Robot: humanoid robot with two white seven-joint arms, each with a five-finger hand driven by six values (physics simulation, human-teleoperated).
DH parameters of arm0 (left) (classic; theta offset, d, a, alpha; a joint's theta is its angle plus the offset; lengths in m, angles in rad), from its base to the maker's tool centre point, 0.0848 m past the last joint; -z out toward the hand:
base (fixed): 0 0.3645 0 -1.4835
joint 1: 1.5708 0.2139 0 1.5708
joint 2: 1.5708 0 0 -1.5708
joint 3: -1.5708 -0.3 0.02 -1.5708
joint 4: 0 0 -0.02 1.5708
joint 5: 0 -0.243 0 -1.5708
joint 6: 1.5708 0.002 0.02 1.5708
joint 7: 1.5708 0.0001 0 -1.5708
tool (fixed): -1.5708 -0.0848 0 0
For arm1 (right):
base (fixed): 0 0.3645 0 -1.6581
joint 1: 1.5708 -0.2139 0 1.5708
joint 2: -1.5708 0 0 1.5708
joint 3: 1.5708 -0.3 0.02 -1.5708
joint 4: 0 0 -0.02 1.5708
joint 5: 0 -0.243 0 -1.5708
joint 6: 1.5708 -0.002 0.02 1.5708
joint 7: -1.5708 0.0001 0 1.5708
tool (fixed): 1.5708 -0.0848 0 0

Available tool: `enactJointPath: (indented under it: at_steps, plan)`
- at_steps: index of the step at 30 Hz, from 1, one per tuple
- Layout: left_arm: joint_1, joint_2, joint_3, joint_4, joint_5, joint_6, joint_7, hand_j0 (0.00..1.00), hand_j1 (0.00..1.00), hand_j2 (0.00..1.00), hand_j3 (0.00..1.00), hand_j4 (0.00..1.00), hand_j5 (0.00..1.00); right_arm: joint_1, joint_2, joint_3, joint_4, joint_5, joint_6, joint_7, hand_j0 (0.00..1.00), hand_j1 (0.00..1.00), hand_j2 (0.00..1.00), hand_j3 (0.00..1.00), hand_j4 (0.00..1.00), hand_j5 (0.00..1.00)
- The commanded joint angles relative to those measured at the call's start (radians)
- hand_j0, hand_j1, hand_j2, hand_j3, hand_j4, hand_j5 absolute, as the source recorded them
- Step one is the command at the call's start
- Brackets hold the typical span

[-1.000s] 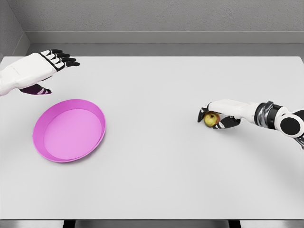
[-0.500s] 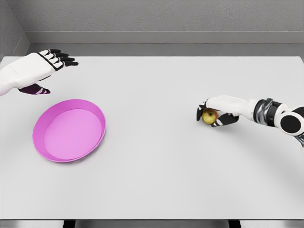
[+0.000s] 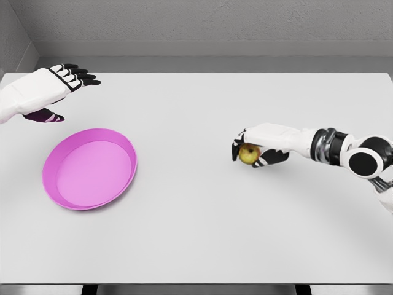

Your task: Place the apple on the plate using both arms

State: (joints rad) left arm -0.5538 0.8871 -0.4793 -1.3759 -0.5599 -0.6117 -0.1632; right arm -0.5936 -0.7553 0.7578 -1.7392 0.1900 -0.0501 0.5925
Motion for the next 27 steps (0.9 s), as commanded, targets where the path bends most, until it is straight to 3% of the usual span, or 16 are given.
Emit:
enactJointPath:
  at_steps: [1, 10, 24, 26, 27]
  plan:
    - [0.0, 0.001, 0.001, 0.0, 0.006, 0.001, 0.001, 1.0, 1.0, 1.0, 1.0, 1.0, 1.0, 0.0, 0.03, 0.0, -0.013, -0.003, -0.004, 0.013, 0.46, 0.46, 0.46, 0.46, 0.46, 0.46]
    - [0.0, 0.001, 0.001, 0.003, 0.006, 0.001, 0.001, 1.0, 1.0, 1.0, 1.0, 1.0, 1.0, -0.029, 0.103, 0.058, -0.013, -0.003, -0.002, 0.016, 0.46, 0.46, 0.46, 0.46, 0.46, 0.46]
    - [0.0, 0.001, 0.001, 0.005, 0.006, 0.001, 0.001, 1.0, 1.0, 1.0, 1.0, 1.0, 1.0, -0.041, 0.146, 0.09, -0.006, 0.012, 0.009, 0.016, 0.48, 0.48, 0.48, 0.48, 0.48, 0.48]
    - [0.0, 0.001, 0.001, 0.005, 0.006, 0.001, 0.001, 1.0, 1.0, 1.0, 1.0, 1.0, 1.0, -0.041, 0.146, 0.09, -0.005, 0.011, 0.015, 0.016, 0.68, 0.68, 0.68, 0.68, 0.68, 0.68]
    - [0.0, 0.001, 0.002, 0.005, 0.006, 0.001, 0.001, 1.0, 1.0, 1.0, 1.0, 1.0, 1.0, -0.041, 0.146, 0.09, -0.005, 0.011, 0.035, 0.015, 1.0, 1.0, 1.0, 1.0, 1.0, 1.0]
